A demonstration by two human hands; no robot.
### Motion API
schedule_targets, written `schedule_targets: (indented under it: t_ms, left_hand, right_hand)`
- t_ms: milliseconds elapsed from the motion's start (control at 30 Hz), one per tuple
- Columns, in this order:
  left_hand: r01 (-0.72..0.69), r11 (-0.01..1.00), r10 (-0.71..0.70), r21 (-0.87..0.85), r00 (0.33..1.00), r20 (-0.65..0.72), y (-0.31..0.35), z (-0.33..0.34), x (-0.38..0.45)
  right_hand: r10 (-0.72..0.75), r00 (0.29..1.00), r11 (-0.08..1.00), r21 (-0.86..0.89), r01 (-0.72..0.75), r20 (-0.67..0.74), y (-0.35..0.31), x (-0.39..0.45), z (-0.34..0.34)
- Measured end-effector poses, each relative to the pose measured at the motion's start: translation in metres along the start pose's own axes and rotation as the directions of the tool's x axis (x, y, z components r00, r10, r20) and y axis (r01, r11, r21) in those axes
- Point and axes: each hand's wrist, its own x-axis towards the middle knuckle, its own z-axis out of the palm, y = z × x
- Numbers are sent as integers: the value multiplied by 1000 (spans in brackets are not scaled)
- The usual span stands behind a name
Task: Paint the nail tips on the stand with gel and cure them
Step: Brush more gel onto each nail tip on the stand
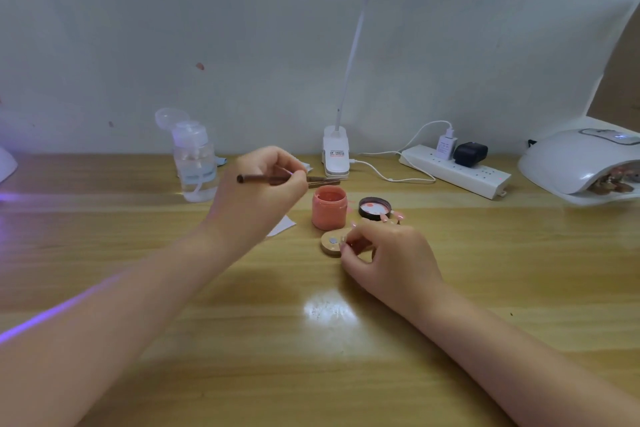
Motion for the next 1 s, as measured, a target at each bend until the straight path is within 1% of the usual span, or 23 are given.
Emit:
schedule_targets:
  t_ms: [67,133,233,333,433,567,667,733,800,900,1000]
  left_hand:
    - [-15,984,14,175,1000,8,5,0,17]
    - [-10,959,-4,283,999,48,11,2,34]
    - [16,942,-62,336,990,127,19,8,53]
    - [11,925,-75,379,985,156,21,20,65]
    - [20,892,-124,451,971,203,20,34,67]
    - [18,885,-148,465,958,244,18,45,68]
    - [25,863,-201,504,933,298,14,46,68]
    - [42,858,-231,513,922,311,11,46,68]
    - [75,883,-230,463,930,287,10,44,68]
    - [115,916,-209,384,954,214,7,39,71]
    - [145,920,-231,365,952,203,2,37,73]
  right_hand:
    - [21,1000,998,65,-20,-14,1,0,0]
    - [36,999,992,122,-32,-31,2,1,-1]
    - [46,998,984,174,-38,-42,3,1,-1]
    - [41,997,979,204,-26,-66,2,1,-2]
    - [26,997,973,232,-7,-77,2,1,-3]
    - [17,997,967,255,3,-77,2,1,-2]
    - [18,997,966,257,3,-77,4,1,-1]
    - [13,998,966,258,4,-64,4,1,0]
    - [8,998,966,260,7,-57,4,1,0]
    - [20,998,961,276,-4,-55,5,2,0]
    - [12,998,962,272,5,-60,5,2,0]
